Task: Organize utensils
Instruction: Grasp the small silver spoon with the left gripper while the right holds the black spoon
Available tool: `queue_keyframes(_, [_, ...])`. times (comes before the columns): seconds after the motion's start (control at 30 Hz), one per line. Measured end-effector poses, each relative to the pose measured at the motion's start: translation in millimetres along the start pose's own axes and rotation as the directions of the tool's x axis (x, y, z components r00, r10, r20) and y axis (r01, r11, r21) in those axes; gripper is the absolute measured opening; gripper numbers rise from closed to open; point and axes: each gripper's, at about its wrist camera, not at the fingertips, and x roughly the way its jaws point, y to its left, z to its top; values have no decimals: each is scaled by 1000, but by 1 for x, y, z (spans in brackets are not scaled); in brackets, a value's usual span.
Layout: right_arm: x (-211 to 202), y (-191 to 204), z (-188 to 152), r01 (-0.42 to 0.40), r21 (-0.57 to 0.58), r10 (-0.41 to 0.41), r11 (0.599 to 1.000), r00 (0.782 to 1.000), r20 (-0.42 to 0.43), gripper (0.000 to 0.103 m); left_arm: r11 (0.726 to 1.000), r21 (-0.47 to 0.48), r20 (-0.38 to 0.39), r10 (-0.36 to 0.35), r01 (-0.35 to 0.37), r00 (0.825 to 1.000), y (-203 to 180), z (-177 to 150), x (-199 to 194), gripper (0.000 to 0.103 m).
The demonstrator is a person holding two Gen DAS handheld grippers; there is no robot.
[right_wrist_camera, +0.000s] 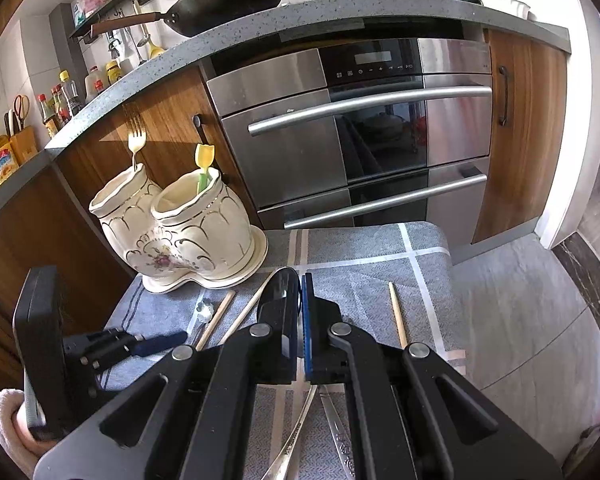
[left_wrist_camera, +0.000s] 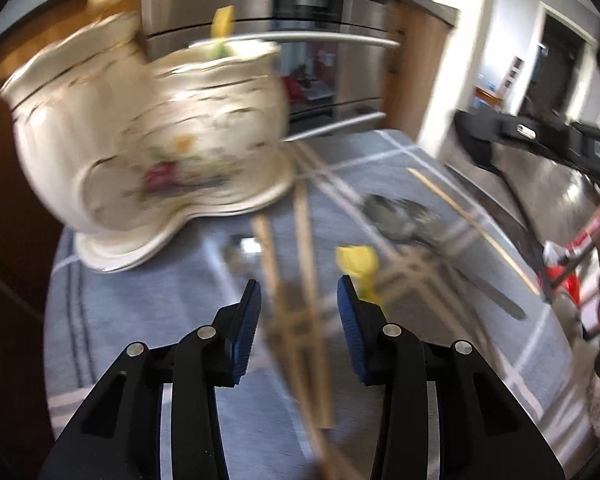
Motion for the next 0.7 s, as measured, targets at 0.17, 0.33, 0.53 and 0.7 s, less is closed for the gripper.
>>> queue_keyframes(0.17, [2, 1, 0, -5, -1, 5, 1000, 1000, -6, 2, 999, -33, -8, 33, -34, 999, 12, 3, 8, 31])
queue_keyframes(0.33, [6, 5, -1, -11, -12, 11, 1000, 1000, -16, 2, 997, -45, -9, 70, -70, 998, 22, 7, 17, 31])
queue_keyframes(0.53, [10, 7, -1, -18, -14, 17, 1000, 1000, -25, 2, 997, -66, -1, 47, -47, 999, 33, 16, 25, 31])
queue_keyframes(0.7, [13, 8, -1, -22, -16, 21, 1000, 999, -34, 2, 996, -76, -13, 40, -41, 999, 38, 20, 31, 31])
